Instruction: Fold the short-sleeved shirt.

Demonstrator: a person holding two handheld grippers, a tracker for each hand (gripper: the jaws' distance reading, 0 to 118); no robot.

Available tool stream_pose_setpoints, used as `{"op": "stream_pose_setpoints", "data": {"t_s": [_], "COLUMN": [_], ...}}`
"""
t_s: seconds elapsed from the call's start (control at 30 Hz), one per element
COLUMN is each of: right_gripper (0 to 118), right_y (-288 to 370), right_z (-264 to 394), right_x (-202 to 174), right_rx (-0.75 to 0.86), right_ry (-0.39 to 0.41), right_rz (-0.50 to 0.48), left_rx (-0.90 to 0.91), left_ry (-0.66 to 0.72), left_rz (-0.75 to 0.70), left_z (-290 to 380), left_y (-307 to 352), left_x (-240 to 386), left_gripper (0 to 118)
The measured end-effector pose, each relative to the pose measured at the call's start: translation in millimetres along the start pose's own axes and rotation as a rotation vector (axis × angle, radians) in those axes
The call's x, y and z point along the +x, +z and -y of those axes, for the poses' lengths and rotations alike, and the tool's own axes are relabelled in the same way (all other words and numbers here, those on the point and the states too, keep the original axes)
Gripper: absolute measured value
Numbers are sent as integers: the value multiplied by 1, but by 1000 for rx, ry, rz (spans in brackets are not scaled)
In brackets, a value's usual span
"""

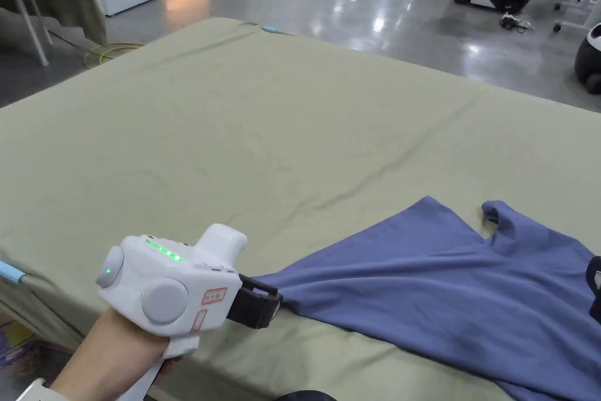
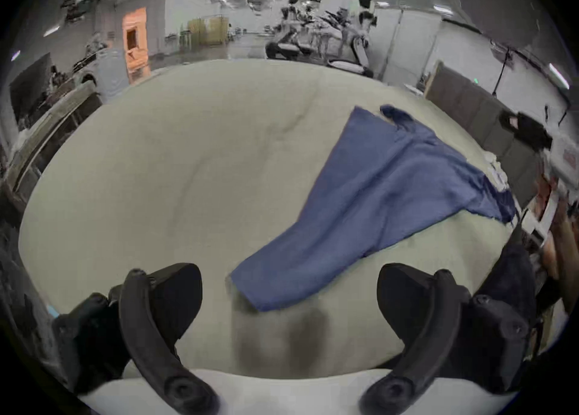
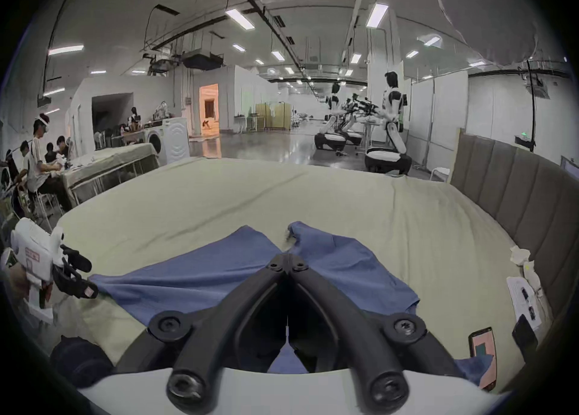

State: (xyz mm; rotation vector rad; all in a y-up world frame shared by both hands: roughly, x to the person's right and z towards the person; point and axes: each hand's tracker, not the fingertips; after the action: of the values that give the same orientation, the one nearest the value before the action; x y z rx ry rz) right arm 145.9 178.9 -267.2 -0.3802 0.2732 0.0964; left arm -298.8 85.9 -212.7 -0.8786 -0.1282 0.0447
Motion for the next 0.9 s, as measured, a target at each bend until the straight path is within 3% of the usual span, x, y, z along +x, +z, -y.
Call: {"op": "stream_pose_setpoints", "data": {"t_s": [0.07, 0.1, 0.13, 0.3, 0.5, 0.53, 0.57, 0.6, 0.63, 0.87, 0.9], "right_gripper": [4, 4, 4, 4, 8, 23, 50, 93, 106, 106, 99], "right_y": [-6, -10, -13, -38, -125, -146, -165, -185, -204, -288, -292], "right_z": [-1, -2, -3, -11, -21, -21, -20, -20, -19, 9, 15], "right_x": [11, 16, 22, 59, 118, 129, 141, 148, 151, 155, 152], "right_rx": [-19, -31, -39, -136, -315, -327, -362, -393, -416, -555, -612], "right_ry": [-5, -11, -15, -28, -19, -17, -29, -45, -35, 8, 14], "right_rz": [14, 21, 28, 70, 122, 108, 83, 30, 23, 101, 110], "left_rx": [-10, -27, -31, -9, 47, 56, 61, 61, 61, 30, 25], "left_ry": [-3, -1, 1, 21, 51, 50, 47, 48, 51, 72, 76], "left_rz": [14, 9, 5, 40, 59, 62, 65, 68, 67, 59, 56], "left_z": [-2, -4, -5, -9, -18, -19, -20, -25, -26, -33, -33], "left_y": [-12, -20, -26, -23, 21, 24, 26, 30, 31, 23, 21], "left_x": [-3, -4, -4, -5, 12, 15, 17, 20, 22, 18, 18], "left_gripper": [56, 24, 18, 10, 10, 10, 10, 10, 10, 10, 10]}}
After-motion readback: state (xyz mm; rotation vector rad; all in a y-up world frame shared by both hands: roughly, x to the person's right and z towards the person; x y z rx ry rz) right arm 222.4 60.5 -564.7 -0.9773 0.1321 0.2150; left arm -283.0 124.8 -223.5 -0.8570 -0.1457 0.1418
